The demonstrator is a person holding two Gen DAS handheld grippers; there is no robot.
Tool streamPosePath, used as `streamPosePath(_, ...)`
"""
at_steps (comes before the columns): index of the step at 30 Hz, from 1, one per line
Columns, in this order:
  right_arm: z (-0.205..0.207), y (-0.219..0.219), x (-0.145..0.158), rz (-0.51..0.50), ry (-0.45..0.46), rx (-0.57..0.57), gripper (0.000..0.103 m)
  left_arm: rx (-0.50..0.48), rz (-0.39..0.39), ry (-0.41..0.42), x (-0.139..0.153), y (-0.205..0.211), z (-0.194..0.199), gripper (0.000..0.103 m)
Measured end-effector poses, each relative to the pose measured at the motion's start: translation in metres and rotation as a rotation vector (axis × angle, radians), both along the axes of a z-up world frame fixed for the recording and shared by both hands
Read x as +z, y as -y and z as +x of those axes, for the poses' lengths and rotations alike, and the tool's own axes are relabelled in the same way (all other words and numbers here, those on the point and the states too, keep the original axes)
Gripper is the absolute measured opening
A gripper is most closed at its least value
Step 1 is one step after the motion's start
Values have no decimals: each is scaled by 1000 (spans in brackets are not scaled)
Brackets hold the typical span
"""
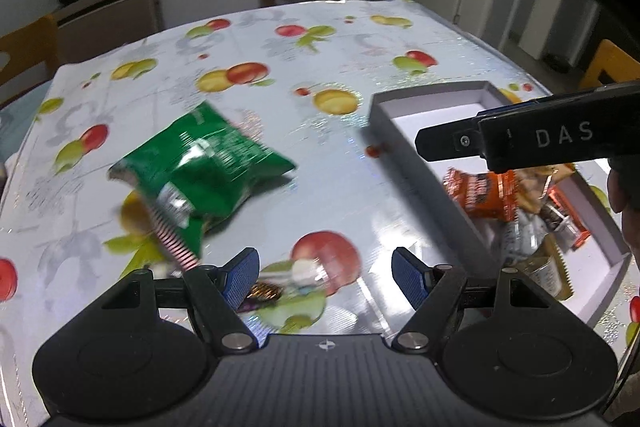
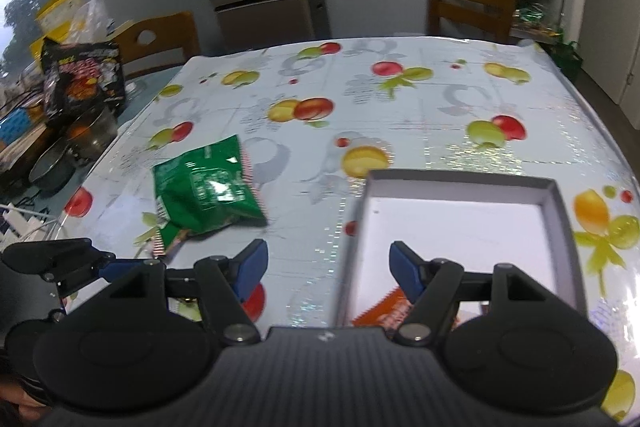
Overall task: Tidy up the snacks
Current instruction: 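Withdraw both tools from the box toward the green chip bag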
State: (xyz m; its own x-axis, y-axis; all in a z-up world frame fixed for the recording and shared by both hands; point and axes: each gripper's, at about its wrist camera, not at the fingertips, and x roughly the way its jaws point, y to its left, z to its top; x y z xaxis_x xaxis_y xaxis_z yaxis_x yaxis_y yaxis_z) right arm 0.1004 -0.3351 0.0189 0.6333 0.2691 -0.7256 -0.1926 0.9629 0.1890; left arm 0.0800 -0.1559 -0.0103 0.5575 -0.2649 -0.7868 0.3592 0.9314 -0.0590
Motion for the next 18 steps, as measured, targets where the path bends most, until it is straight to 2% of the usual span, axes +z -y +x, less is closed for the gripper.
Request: streamPosePath(18, 10, -48, -11, -2, -34, 98, 72, 91, 28, -7, -7, -40, 2, 73)
